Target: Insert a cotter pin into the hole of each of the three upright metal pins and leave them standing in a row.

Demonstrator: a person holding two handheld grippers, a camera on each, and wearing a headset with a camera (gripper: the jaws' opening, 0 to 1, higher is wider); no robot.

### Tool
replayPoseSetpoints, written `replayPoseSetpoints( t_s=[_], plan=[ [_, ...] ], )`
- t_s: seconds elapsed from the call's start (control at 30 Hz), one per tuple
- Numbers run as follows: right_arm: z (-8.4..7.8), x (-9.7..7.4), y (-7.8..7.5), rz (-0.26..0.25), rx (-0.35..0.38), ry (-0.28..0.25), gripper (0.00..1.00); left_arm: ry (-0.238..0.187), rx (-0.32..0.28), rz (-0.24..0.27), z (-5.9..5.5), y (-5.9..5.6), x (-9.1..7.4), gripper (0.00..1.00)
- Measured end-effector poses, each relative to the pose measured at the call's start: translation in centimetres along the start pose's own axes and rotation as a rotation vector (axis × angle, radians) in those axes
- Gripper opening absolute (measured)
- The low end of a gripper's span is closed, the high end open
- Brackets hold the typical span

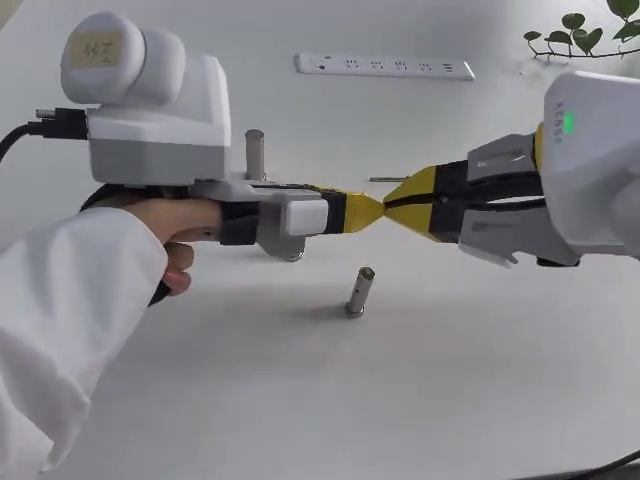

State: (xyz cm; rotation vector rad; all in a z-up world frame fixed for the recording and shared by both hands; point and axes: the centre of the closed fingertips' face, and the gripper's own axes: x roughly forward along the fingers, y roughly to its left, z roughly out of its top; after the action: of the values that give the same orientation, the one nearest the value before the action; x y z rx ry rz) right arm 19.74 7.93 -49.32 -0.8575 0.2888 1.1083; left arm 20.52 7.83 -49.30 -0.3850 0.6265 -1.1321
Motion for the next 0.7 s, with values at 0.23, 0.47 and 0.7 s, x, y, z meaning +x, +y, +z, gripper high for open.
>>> replayPoseSetpoints(
  t_s=[0.23, 0.47, 0.7],
  plan=[
    [0.06, 0.02, 0.23, 0.005, -0.019, 0.007, 0.00, 0.011, -0.003, -0.013, -0.09, -0.37, 0.04, 0.03],
    [-0.07, 0.08, 0.58, 0.016, -0.029, 0.013, 0.00, 0.009, -0.007, -0.022, -0.11, -0.80, 0.14, 0.01],
    [-0.15, 0.20, 0.65, 0.019, -0.042, 0.018, 0.00, 0.024, -0.007, -0.026, -0.40, -0.83, 0.07, 0.01]
  ],
)
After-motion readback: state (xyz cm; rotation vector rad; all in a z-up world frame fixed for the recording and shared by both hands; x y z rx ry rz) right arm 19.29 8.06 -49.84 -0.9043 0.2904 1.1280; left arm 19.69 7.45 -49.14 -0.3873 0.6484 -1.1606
